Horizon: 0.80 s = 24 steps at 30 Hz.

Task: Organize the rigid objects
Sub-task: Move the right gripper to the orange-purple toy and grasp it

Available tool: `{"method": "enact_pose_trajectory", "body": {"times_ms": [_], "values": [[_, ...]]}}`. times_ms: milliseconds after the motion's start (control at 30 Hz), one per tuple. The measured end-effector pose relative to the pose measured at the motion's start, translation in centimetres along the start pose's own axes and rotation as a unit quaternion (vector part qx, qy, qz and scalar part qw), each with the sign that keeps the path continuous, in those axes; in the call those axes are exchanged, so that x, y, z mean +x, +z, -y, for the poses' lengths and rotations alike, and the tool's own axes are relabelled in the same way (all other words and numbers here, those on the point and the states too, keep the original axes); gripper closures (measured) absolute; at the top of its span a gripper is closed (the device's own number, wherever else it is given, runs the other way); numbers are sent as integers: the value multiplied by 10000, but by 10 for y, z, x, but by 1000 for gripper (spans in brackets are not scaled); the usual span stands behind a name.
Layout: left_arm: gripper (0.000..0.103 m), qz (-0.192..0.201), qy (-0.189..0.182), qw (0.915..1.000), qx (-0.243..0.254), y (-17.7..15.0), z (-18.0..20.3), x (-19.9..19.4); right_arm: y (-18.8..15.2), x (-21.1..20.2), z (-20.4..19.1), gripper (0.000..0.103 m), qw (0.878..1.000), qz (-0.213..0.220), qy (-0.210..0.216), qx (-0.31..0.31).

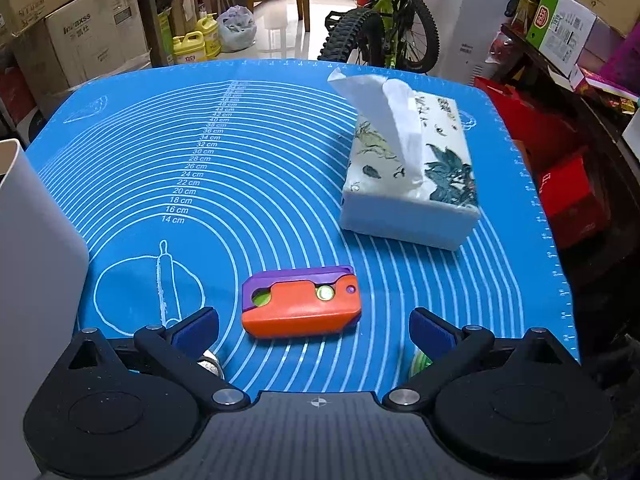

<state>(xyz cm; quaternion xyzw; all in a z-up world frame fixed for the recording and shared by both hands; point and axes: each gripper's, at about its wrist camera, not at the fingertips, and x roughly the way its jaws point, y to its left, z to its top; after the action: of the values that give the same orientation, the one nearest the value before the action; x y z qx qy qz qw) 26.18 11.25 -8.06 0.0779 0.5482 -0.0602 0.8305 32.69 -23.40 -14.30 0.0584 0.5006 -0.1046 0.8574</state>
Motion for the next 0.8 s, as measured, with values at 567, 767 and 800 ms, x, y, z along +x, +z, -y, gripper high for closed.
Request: {"method": "enact_pose_trajectory", "body": {"times_ms": [567,767,800], "values": [[95,-1,-3,10000,23,-1,1,0,-1,20,-7,22,9999,0,61,-160],[95,2,2,10000,18,-1,1,0,-1,15,-9,32,9996,-127,197,-132],[95,0,3,10000,18,-1,1,0,-1,14,-8,32,9996,-156,200,-121]]}}
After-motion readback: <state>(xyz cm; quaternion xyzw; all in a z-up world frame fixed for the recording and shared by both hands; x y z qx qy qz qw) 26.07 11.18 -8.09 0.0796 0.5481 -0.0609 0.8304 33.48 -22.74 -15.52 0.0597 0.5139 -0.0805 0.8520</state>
